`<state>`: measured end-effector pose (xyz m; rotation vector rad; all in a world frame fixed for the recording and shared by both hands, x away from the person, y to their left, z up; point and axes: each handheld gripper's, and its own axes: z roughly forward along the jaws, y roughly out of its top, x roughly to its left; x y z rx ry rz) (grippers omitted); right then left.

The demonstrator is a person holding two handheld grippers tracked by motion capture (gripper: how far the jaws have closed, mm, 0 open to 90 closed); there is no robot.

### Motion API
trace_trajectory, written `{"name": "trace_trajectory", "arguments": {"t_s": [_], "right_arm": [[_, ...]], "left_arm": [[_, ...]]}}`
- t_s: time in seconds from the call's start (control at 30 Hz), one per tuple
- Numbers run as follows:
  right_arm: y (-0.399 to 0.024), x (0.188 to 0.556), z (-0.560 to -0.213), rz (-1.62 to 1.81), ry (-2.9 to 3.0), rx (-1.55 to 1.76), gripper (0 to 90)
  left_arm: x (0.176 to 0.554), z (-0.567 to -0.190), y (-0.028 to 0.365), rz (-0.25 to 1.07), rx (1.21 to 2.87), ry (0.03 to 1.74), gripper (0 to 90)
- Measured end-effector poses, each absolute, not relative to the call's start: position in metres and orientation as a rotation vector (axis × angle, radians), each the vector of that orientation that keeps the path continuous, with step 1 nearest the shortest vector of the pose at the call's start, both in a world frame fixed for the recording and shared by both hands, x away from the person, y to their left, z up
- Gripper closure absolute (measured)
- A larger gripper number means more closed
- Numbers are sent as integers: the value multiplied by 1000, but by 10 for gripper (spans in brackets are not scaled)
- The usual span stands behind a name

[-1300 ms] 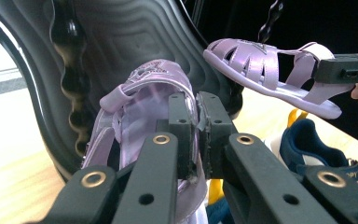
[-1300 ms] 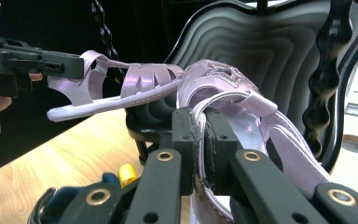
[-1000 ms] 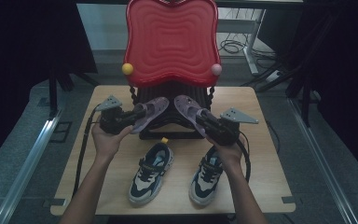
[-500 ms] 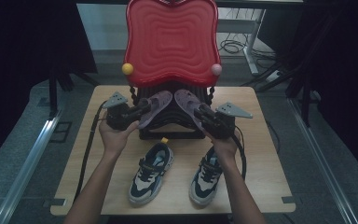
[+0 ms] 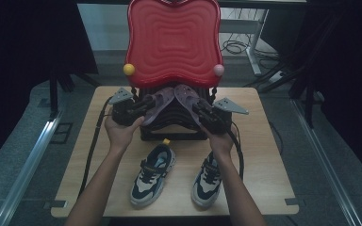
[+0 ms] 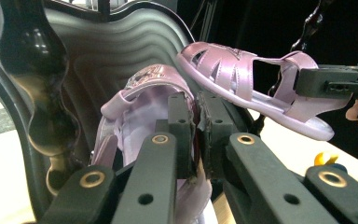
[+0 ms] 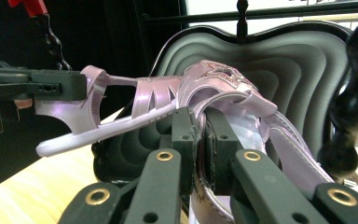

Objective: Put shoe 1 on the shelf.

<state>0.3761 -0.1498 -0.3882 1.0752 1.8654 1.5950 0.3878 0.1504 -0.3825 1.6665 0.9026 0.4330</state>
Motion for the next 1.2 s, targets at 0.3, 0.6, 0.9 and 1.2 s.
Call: {"name": "trace_trajectory", "arguments": {"t_s": [0.3, 0.6, 0.9, 1.2], "right_arm": [[-144, 383, -388, 1595, 1847, 1091, 844], [-141, 385, -389, 1593, 1835, 1095, 844], [-134, 390, -388, 1588, 1833, 1092, 844], [-125, 396, -388, 1565, 1819, 1076, 844]], "left_arm": [[392, -383, 146, 444, 1664, 902, 850], [392, -382, 141, 458, 1659, 892, 858], [399, -387, 136, 473, 1660, 898, 859], [402, -390, 134, 530, 1647, 892, 858]]}}
